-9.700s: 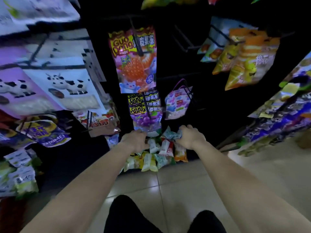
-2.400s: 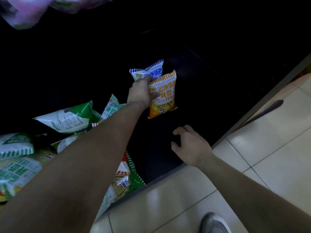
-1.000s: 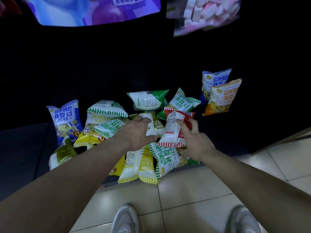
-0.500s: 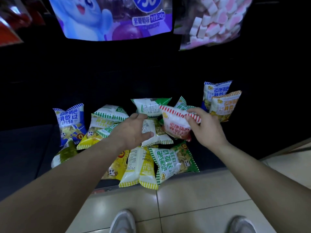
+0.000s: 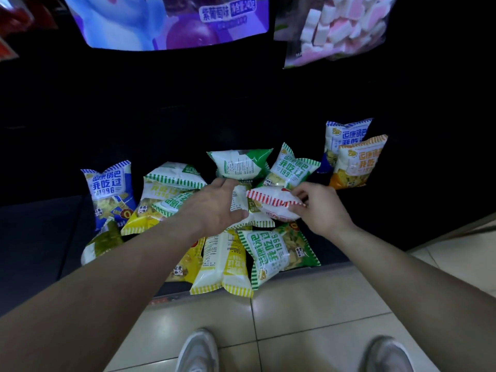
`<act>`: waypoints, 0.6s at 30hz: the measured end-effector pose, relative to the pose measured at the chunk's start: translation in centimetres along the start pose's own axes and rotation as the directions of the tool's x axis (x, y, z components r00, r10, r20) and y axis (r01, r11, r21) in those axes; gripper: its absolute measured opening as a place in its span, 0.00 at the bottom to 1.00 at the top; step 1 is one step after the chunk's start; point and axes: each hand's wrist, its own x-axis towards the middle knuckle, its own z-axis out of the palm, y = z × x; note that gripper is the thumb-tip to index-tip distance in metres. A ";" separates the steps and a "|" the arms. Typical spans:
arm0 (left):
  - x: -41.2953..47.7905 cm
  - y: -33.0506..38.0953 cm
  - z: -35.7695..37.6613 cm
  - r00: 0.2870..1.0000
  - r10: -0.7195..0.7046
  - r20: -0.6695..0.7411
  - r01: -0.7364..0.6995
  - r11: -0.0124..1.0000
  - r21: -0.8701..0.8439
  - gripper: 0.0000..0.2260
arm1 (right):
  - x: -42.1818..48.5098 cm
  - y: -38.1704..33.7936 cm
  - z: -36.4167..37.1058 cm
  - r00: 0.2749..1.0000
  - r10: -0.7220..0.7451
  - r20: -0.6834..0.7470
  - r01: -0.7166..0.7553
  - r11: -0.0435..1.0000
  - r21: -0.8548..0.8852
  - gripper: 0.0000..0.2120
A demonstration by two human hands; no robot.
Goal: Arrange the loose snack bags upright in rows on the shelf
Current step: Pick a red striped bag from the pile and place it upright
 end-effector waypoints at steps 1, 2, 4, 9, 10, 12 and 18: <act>0.0 0.0 0.0 1.000 0.004 0.001 -0.004 1.000 -0.001 0.35 | 0.1 -0.2 0.0 1.000 -0.002 -0.019 0.002 1.000 -0.018 0.13; -0.1 0.0 0.1 1.000 0.009 0.003 -0.009 1.000 -0.003 0.35 | 0.2 -0.3 -0.2 0.999 -0.001 -0.048 0.000 1.000 -0.028 0.11; -0.2 -0.1 0.0 1.000 0.019 0.003 -0.019 1.000 -0.011 0.35 | 0.3 -0.4 -0.9 0.994 0.012 -0.106 -0.016 0.999 -0.033 0.07; 0.4 0.0 -0.6 1.000 -0.009 -0.021 0.008 0.999 -0.052 0.37 | 0.4 -0.1 -4.1 0.986 0.028 -0.162 -0.024 0.999 0.028 0.03; 0.6 0.3 -0.8 0.999 -0.003 -0.039 0.000 0.997 -0.073 0.38 | 0.2 0.0 -4.9 0.988 0.016 -0.152 -0.013 1.000 0.020 0.03; 0.7 1.3 -1.1 0.996 0.029 -0.088 -0.040 0.992 -0.118 0.40 | -0.5 0.1 -6.3 0.992 -0.016 -0.124 0.016 1.000 -0.002 0.03; 0.8 6.7 -1.3 0.969 0.226 -0.098 -0.239 0.960 -0.148 0.43 | -3.0 0.1 -8.8 0.995 -0.084 -0.057 0.084 0.996 0.005 0.02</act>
